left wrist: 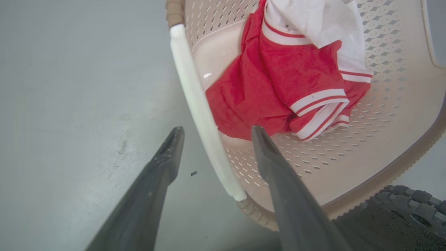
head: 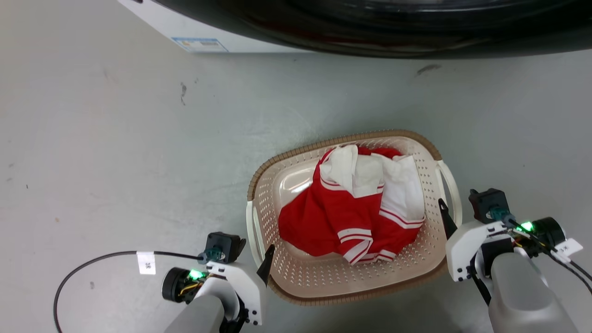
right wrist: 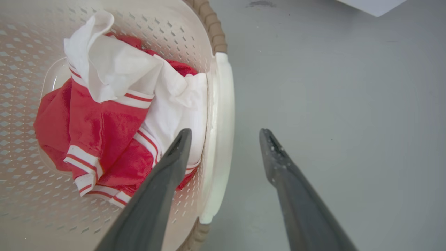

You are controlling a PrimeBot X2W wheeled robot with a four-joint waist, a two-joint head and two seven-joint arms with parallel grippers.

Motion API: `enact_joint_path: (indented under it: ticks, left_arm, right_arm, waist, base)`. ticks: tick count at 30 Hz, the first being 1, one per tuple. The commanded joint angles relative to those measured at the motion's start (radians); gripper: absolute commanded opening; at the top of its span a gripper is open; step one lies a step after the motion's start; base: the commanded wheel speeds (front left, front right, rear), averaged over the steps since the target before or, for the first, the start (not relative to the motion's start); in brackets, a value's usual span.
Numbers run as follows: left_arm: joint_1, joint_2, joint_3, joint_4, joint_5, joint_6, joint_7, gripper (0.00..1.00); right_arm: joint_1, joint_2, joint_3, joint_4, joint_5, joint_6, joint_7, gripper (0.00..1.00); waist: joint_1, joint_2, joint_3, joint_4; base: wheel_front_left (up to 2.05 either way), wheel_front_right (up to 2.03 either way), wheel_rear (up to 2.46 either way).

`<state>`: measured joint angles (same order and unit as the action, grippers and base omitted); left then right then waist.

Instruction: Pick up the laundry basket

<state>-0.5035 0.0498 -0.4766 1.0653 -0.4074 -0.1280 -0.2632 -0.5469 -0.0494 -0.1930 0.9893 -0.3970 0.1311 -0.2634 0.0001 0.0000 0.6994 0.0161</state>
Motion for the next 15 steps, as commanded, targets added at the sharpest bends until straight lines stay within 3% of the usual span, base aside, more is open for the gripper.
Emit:
enact_joint_path:
  ticks: [1,15]
  left_arm:
    - [-0.024,0.001,-0.012,0.005,-0.007,-0.002,-0.002,1.00]
    - [-0.100,0.001,-0.048,0.000,-0.021,-0.002,-0.002,1.00]
  right_arm:
    - [-0.033,-0.001,-0.009,0.028,-0.017,-0.001,-0.002,1.00]
    - [-0.151,-0.002,-0.125,0.150,-0.151,-0.001,-0.002,1.00]
  waist:
    - [-0.0001,0.0000,0.025,0.002]
    - [-0.0001,0.0000,0.117,0.018]
  base:
    - [0.00,0.00,0.00]
    - [0.00,0.00,0.00]
